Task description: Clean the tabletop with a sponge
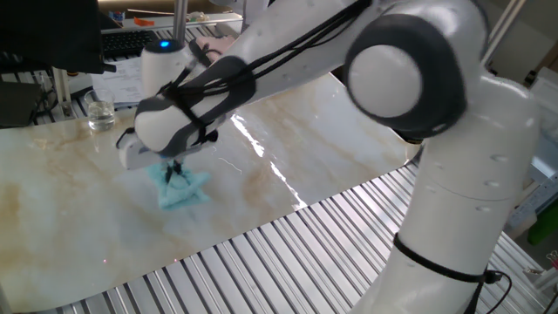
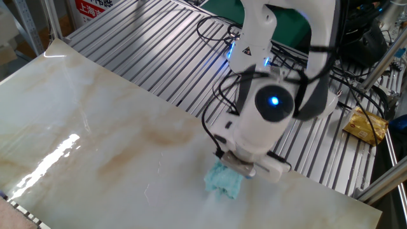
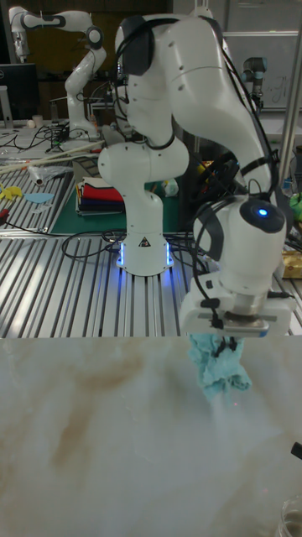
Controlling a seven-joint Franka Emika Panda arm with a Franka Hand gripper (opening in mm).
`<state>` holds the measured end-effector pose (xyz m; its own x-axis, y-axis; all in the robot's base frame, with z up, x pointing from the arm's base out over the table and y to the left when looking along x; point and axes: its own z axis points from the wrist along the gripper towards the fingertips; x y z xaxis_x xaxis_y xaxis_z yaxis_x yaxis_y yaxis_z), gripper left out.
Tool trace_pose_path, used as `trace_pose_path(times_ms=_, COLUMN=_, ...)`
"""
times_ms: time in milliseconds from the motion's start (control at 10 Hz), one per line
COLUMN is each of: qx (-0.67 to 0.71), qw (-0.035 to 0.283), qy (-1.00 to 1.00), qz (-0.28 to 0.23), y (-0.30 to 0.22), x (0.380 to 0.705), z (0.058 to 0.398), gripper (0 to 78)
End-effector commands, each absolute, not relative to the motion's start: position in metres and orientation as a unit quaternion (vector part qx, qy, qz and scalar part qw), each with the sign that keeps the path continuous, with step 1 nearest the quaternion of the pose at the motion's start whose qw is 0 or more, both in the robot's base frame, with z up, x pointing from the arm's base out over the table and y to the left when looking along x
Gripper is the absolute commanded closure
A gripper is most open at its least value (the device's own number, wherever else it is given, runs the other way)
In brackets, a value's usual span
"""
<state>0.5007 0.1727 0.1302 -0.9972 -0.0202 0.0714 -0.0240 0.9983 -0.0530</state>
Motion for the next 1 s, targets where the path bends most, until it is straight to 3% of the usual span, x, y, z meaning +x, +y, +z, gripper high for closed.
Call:
trace_pose_path(times_ms=100, qx=0.013, qw=0.034, qy=-0.999, qz=0.037, y=0.139, x=0.500, z=0.137, gripper=76.3)
trace_pose_path(times_ms=1000, qx=-0.020, qw=0.017, qy=-0.995, qz=0.092, y=0.046, x=0.475, z=0.151, gripper=76.3)
